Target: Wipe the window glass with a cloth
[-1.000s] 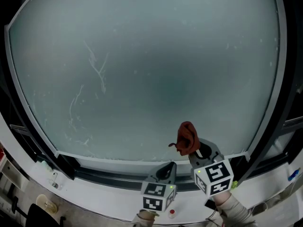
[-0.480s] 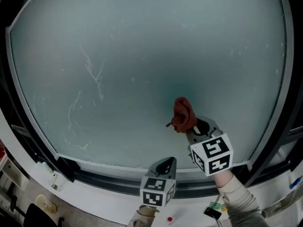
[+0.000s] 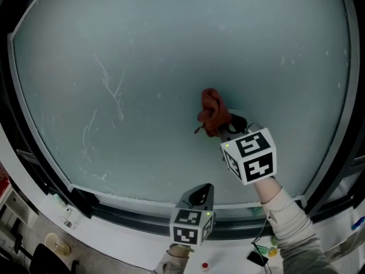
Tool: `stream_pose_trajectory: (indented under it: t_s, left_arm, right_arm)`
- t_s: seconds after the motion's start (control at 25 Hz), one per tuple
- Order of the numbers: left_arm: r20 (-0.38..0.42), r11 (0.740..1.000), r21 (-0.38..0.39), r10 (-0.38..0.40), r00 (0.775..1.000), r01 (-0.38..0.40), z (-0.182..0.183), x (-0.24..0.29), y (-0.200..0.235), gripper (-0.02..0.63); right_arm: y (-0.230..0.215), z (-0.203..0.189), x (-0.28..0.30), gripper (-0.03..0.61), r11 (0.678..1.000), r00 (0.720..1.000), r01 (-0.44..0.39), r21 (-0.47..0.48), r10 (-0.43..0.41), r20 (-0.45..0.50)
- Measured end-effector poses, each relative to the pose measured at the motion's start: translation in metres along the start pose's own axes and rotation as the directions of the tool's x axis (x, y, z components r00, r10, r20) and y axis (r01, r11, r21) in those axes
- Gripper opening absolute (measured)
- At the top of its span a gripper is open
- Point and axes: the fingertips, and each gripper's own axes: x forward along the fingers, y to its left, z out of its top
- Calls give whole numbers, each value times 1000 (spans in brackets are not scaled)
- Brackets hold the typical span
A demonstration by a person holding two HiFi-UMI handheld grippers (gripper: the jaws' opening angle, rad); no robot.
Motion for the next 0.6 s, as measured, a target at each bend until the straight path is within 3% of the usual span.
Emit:
stream_pose_trajectory:
  t_s: [0.6]
  left_arm:
    - [23,1000,11,-13,1000,13,3,16,-2,5]
  right_arm:
    - [-41,-13,-11,48,996,997,68,-50,-70,-37]
